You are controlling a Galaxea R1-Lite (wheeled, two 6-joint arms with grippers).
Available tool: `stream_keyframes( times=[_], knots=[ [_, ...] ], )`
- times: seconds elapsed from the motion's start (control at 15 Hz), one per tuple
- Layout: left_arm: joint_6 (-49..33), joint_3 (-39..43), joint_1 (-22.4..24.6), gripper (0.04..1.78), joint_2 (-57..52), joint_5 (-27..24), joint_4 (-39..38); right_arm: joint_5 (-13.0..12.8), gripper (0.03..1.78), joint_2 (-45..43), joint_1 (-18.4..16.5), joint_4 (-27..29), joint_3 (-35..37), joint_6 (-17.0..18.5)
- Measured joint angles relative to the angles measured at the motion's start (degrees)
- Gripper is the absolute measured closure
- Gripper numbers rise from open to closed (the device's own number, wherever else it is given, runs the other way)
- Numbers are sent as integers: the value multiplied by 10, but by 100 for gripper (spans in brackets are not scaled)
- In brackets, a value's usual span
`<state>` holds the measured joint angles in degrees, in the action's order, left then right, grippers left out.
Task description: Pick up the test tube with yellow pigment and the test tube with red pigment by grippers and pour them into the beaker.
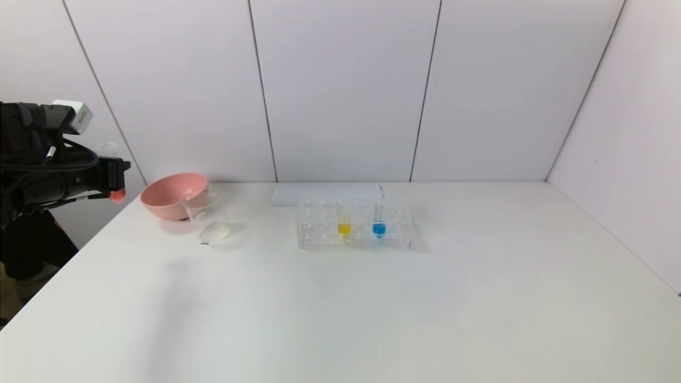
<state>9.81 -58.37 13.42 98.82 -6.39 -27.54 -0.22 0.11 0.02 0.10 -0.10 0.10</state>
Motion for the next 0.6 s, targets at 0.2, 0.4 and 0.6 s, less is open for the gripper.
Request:
stream_keyframes(
  times=[0.2,0.4,0.6],
  knots=[
    [2,-3,0,135,5,-4,0,0,11,0,0,0,0,0],
    [14,-9,0,135,13,-5,0,0,11,0,0,0,0,0],
    [31,-20,-2,135,20,-33,4,0,11,0,1,0,0,0]
  ],
)
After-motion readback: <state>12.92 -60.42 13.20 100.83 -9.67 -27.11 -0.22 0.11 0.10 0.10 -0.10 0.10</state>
